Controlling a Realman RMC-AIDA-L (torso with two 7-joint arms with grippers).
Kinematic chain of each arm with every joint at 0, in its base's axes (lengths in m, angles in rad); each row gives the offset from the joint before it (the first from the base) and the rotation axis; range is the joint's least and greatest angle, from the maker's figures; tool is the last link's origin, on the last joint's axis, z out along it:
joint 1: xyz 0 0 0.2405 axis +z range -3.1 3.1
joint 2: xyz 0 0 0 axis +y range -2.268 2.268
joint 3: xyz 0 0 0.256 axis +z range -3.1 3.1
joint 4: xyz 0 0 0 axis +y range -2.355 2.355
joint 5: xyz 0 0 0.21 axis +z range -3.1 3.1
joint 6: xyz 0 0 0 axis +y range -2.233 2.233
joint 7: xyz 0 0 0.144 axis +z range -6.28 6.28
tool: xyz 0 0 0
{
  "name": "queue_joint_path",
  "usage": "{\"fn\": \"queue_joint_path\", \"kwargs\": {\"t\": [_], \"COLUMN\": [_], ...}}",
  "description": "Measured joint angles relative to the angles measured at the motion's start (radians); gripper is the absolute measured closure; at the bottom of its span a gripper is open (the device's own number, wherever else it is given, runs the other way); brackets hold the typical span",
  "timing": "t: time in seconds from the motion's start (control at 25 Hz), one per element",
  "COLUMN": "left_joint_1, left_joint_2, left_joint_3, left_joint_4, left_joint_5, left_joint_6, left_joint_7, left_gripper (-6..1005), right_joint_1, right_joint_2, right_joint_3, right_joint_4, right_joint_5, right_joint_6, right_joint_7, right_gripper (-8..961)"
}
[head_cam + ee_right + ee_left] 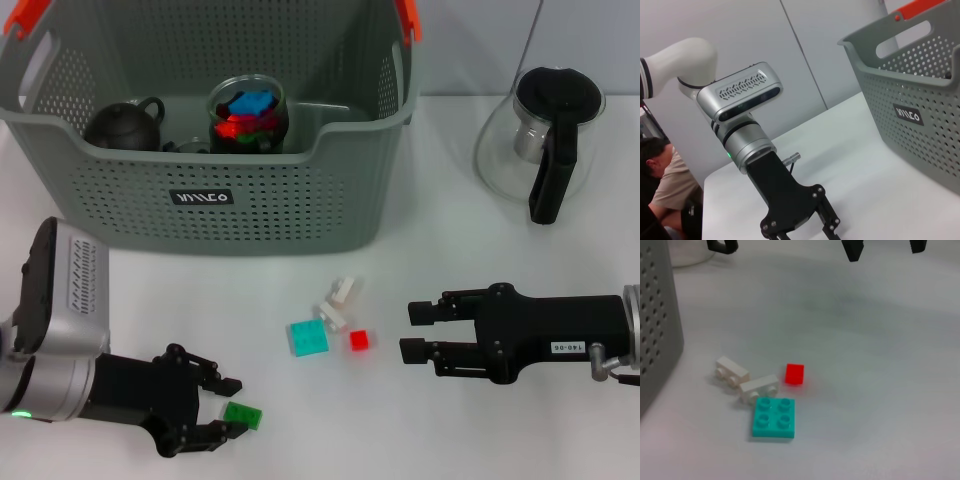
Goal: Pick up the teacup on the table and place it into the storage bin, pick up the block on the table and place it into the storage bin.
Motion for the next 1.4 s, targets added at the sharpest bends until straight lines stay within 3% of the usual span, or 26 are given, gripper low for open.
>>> {"fn": "queue_joint_path", "kwargs": {"t": [1.0,1.28,1.4], "left_joint_1": [0.001,-0.012,-0.012], "left_joint_2": [0.002,0.002,0.002], "left_joint_3": [0.015,0.051,0.058], "left_joint_4": [-0.014,0.003,0.012], "left_joint_5": [0.002,0.006,0.007], "left_joint_6": [-0.01,-0.038,-0.04], "left_joint_7": [0.015,-0.08,-0.093], "left_gripper": [595,618,739], "right_joint_1": [0.001,0.001,0.002], "right_joint_2": [0.0,0.0,0.0], "right_joint_3": [0.0,0.0,0.0], "right_joint_4": [0.0,0.0,0.0], "right_joint_5": [0.0,0.0,0.0], "right_joint_6": [0.0,-0.003,-0.006], "right_joint_7": [0.001,0.001,0.002], "right_gripper": [375,375,376]}}
